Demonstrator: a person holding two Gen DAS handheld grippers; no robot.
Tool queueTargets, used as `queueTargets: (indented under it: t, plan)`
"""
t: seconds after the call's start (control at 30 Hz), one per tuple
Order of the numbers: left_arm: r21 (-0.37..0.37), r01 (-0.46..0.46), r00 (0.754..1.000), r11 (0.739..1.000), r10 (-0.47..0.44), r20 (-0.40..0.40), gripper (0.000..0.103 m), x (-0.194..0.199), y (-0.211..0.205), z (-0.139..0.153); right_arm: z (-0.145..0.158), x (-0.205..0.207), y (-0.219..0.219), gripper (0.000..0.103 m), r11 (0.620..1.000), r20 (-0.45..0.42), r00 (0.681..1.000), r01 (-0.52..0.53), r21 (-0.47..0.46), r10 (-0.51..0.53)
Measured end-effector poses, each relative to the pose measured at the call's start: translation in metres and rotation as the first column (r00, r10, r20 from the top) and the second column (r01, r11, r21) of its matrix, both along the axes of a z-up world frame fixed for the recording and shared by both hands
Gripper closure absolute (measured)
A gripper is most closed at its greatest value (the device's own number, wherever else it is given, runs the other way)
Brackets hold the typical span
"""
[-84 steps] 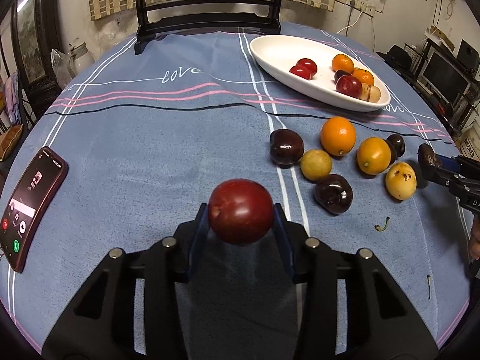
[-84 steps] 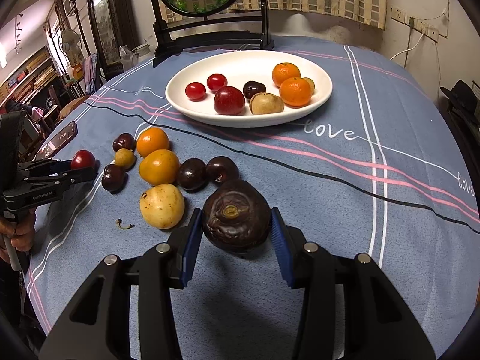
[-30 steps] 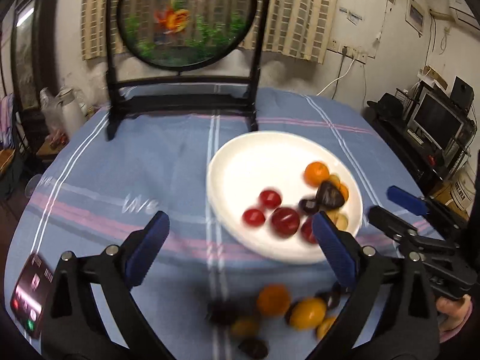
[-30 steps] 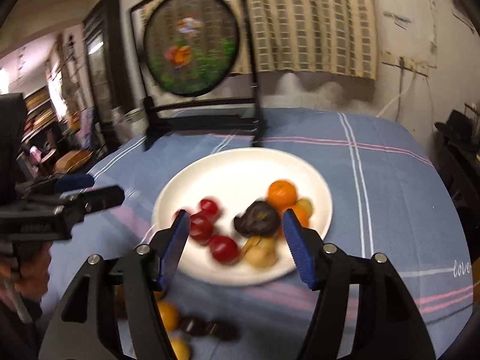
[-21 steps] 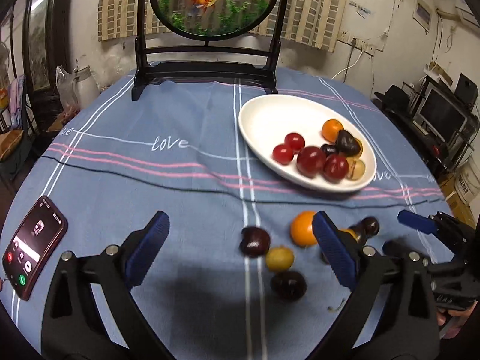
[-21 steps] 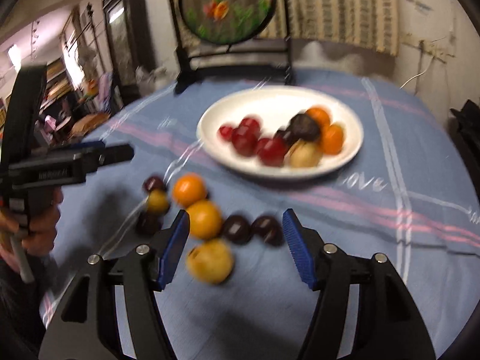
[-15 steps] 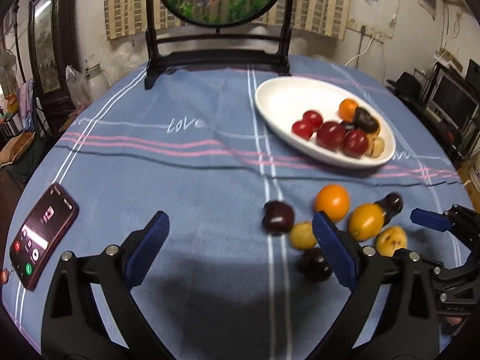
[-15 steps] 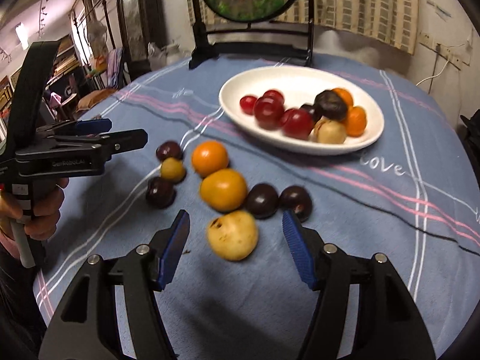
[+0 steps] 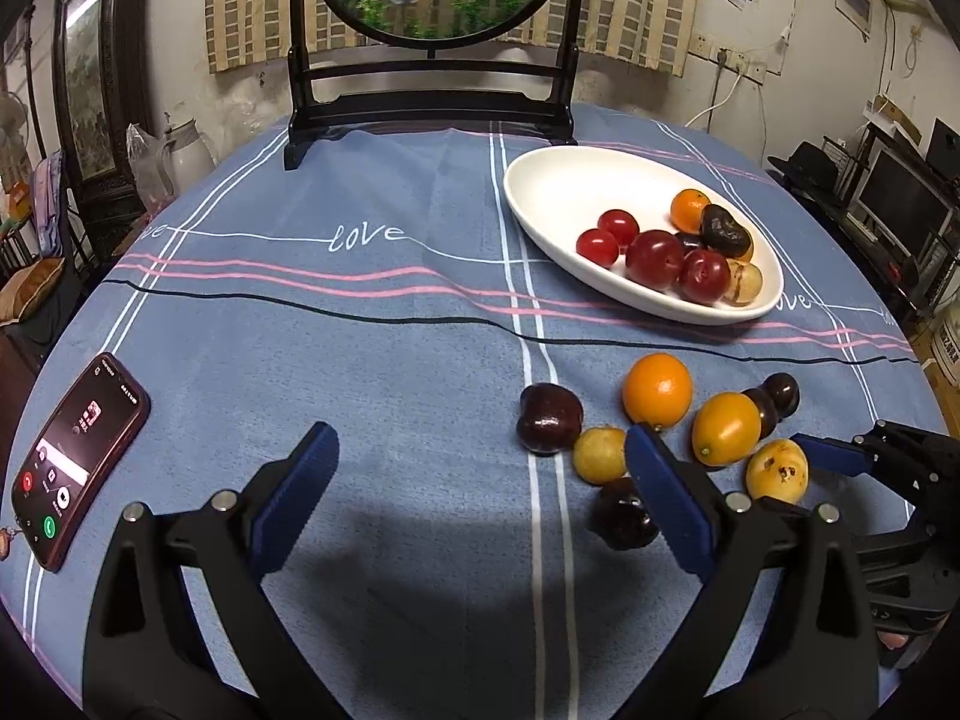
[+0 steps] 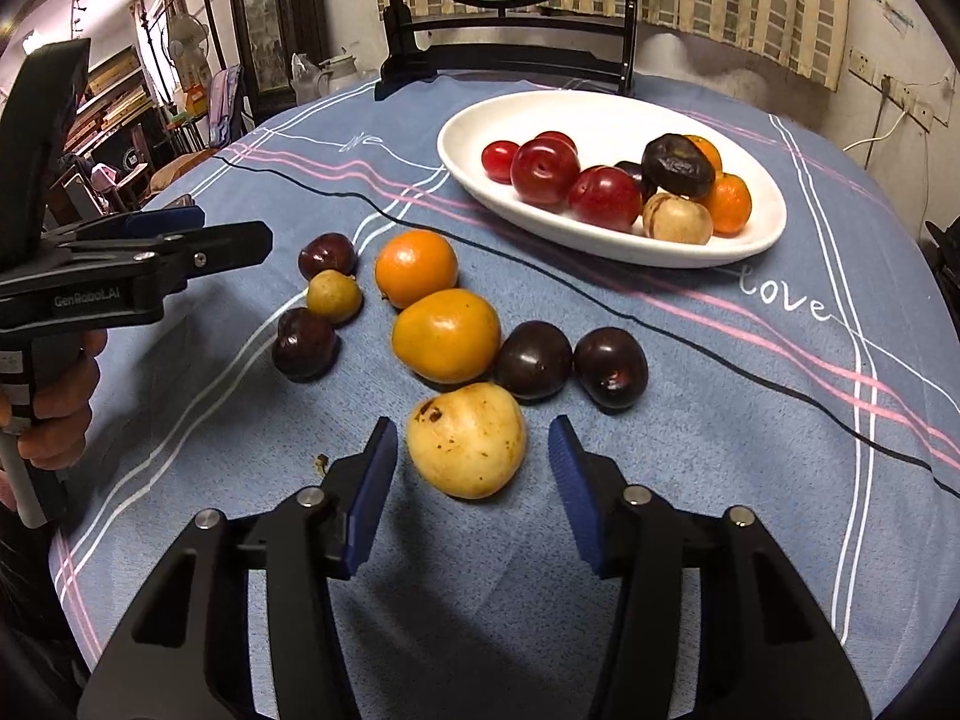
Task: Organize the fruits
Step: 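Grasp a pale yellow fruit with the right tool while the left tool grasps a dark plum, then carry the pale yellow fruit in the right tool while the left tool carries the dark plum to the plate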
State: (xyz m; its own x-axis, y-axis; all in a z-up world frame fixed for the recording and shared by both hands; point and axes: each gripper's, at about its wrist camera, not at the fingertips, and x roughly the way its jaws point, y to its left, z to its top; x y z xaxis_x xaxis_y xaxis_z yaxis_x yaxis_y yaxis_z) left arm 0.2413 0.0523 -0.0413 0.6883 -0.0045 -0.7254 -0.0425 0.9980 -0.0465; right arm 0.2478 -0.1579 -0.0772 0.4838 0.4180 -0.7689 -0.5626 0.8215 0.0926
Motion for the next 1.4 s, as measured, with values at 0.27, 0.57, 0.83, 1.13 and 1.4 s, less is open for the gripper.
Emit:
queueTargets:
  t: [0.27,0.57,0.83,1.13,1.4]
  plan:
    - [-0.006,0.008,1.000,1.000,-0.008,-0.001,0.005,-0.002,0.001,0.000,0.000,0.002,-0.001,0.064,1.000,-0.011,1.000,-0.007,0.011,0.007]
    - [-0.117,0.277,0.957,0.954,-0.285,-0.052,0.055,-0.013,-0.028,-0.009,0.017,0.004,-0.023,0.064,0.993,0.013,0.998,0.056,0.102,-0.058]
    - [-0.094,0.301,0.946,0.949,-0.310,-0.100,0.060,-0.014,-0.039,-0.019,0.017,0.002,-0.020,0.064,0.994,0.019,0.999,0.045,0.097,-0.047]
    - [-0.053,0.286,0.947,0.957,-0.291,-0.136,0.062,-0.006,-0.043,-0.029,0.017,0.001,-0.019,0.064,0.995,0.022,0.999,0.043,0.092,-0.046]
    - [-0.031,0.298,0.944,0.954,-0.299,-0.139,0.069,-0.003,-0.047,-0.033,0.017,0.001,-0.020,0.064,0.995,0.030,0.998,0.048,0.088,-0.051]
